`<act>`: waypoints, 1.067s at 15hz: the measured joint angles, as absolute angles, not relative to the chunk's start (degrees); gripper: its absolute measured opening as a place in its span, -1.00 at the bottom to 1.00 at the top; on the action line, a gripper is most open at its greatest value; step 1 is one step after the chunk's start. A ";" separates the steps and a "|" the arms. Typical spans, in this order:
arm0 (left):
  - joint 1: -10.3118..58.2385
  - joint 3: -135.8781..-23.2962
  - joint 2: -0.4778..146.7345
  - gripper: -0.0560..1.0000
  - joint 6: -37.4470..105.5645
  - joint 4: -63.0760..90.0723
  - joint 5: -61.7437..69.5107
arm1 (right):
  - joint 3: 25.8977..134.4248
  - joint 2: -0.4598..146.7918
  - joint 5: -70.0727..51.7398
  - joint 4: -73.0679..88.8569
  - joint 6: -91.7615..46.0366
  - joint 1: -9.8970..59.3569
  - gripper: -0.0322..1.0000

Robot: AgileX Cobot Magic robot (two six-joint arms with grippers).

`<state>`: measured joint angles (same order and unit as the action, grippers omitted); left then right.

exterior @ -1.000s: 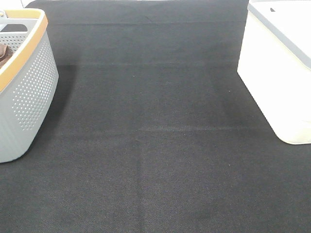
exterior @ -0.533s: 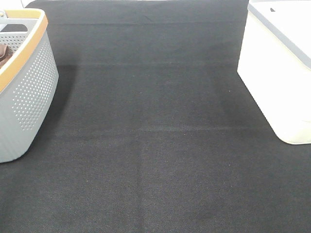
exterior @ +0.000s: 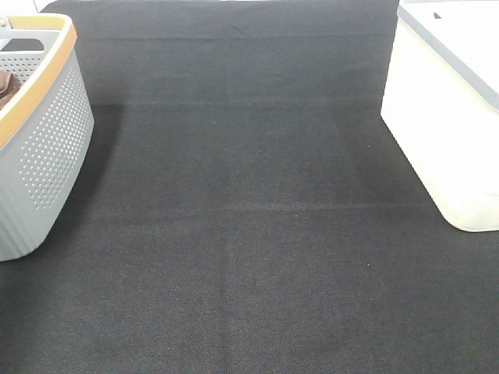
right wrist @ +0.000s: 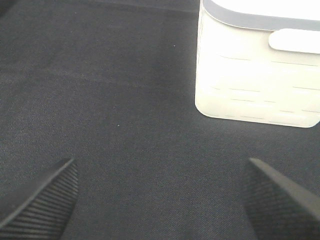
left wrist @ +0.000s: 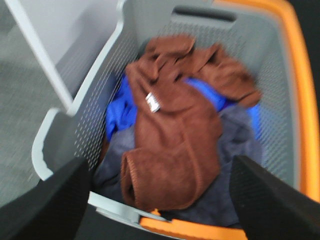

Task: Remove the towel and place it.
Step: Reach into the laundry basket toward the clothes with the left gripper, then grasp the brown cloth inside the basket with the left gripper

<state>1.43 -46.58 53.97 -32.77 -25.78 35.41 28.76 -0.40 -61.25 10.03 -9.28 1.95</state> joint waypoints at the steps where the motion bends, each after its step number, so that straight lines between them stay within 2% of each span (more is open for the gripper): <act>1: 1.43 -53.86 63.43 0.50 -32.83 -25.84 41.25 | 28.76 -0.40 -61.25 10.03 -9.28 1.95 0.67; 7: 0.92 -77.01 88.87 0.50 -27.56 -25.55 60.16 | 28.76 -0.40 -61.25 10.03 -9.28 1.95 0.67; 9: -2.98 -82.62 94.02 0.50 -25.10 -21.20 61.19 | 28.76 -0.40 -61.25 10.03 -9.28 1.95 0.67; 12: -12.43 -87.32 100.55 0.50 -15.93 -6.30 60.73 | 28.76 -0.40 -61.25 10.08 -9.28 1.95 0.67; 16: -16.56 -87.95 103.53 0.50 -12.72 0.00 55.58 | 28.76 -0.40 -61.25 10.08 -9.28 1.95 0.67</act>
